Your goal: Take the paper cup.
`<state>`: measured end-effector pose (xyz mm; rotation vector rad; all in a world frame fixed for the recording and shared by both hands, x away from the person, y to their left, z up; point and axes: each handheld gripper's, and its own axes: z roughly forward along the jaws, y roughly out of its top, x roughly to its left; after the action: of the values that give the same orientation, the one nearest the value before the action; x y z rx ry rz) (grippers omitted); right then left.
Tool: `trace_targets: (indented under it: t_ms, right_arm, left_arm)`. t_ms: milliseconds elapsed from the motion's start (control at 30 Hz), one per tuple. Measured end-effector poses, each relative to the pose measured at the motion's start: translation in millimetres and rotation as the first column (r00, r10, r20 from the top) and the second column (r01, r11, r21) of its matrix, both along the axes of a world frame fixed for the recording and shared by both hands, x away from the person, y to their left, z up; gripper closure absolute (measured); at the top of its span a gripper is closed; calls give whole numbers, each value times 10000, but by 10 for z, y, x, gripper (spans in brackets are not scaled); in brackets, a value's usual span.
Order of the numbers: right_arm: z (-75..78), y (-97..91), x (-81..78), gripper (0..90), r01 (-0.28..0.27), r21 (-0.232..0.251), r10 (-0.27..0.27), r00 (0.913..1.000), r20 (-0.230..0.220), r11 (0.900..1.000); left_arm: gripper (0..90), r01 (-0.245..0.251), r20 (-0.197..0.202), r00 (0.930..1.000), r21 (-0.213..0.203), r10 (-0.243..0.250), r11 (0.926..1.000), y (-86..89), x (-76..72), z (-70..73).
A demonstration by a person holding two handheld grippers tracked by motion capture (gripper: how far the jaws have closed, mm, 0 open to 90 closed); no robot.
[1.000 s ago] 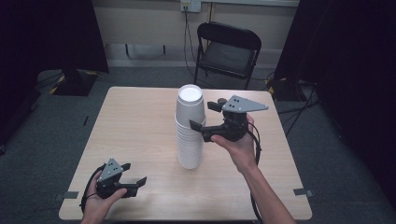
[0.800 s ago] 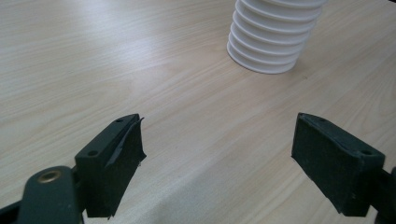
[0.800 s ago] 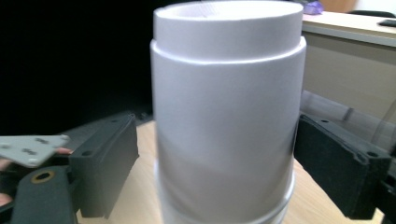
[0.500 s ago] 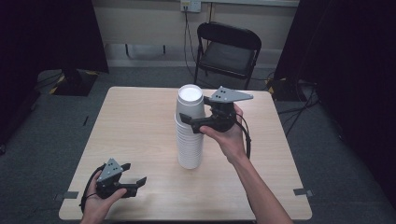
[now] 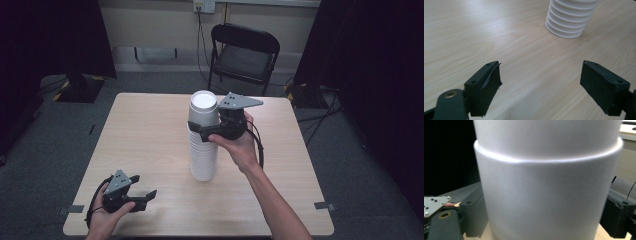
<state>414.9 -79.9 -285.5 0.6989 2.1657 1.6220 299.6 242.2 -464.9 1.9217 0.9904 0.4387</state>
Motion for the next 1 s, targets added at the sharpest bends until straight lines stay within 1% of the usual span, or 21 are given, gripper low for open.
trace_targets:
  t_ms: [67,133,167,400,533,600,667,733,933,1000]
  right_arm:
    - [-3,6,2,126,4,-17,-4,10000,28,10000]
    - [-17,1,-17,130,75,54,-76,9999,154,10000]
    - [-22,4,-20,132,137,70,-139,9998,167,9999]
    - [-7,6,-12,135,118,39,-119,9997,211,9999]
    - [32,-4,-15,135,75,219,-81,9996,273,9997]
    - [60,-5,-21,135,77,194,-83,9993,354,9998]
    - [93,-13,-25,137,107,226,-117,9990,441,9997]
    - [113,-18,-26,138,94,278,-107,9989,457,9996]
    - [150,-28,-39,140,136,351,-154,9985,526,9993]
    - [166,-37,-33,141,123,455,-148,9984,545,9989]
  left_arm:
    - [164,9,-8,10000,-16,-9,10000,-1,-3,1]
    - [165,12,-12,10000,-34,-12,10000,4,-10,4]
    - [164,15,-8,10000,-27,-15,10000,6,-9,4]
    - [165,13,-16,10000,-34,-13,10000,8,-9,8]
    - [165,38,-29,10000,-40,-38,10000,9,-10,7]
    - [165,33,-31,10000,-20,-33,10000,11,-7,6]
    - [165,31,-67,10000,-87,-32,10000,8,-5,1]
    - [165,26,-19,10000,20,-26,10000,10,-8,5]
    - [173,161,-51,9999,3,-161,9999,0,-8,-2]
    - [174,169,-34,9999,37,-169,9998,0,-5,-1]
